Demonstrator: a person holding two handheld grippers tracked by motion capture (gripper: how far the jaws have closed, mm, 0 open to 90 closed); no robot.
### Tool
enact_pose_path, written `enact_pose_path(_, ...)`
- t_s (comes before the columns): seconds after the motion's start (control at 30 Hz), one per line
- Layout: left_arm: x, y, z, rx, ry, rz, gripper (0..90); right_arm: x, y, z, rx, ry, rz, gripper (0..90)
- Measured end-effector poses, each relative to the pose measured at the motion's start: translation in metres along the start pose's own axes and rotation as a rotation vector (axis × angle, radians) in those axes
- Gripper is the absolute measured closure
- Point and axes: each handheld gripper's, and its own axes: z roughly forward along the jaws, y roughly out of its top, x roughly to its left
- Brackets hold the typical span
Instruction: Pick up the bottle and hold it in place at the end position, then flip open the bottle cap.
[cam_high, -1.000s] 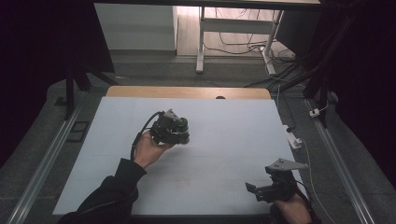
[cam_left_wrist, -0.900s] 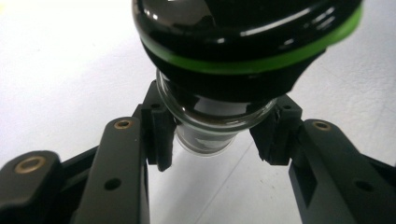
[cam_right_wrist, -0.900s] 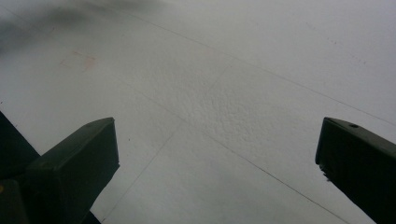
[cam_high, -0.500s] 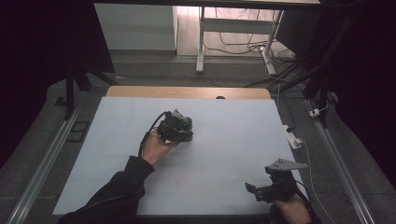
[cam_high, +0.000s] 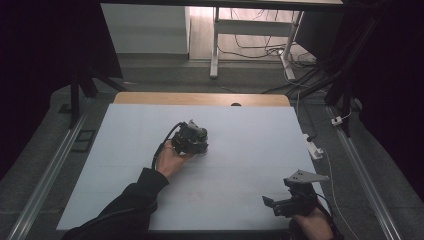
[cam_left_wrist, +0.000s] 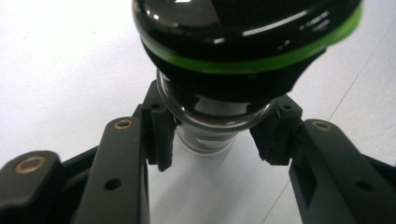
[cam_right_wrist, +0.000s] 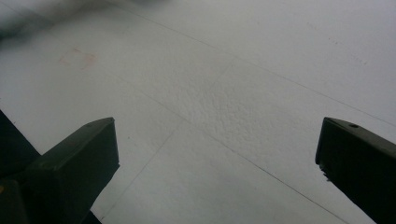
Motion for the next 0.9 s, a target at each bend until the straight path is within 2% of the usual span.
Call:
enact_pose_path(0.2, -0.0021, -0.0017, 0.0033, 0.008, 0.011, 0.020, 53.4, 0.0001, 0.0000, -0.0001, 0.000, 0.000, -0.002, 0.0)
enact_pose_path(0.5, -0.0021, -0.0029, 0.0040, 0.000, 0.010, 0.019, 53.5, 0.0002, -0.0003, -0.0004, -0.003, -0.001, -0.006, 0.0)
enact_pose_path(0.9, -0.0009, -0.0043, 0.0042, -0.009, 0.005, 0.032, 53.6, -0.0029, 0.0002, -0.0034, -0.031, -0.007, 0.039, 0.0)
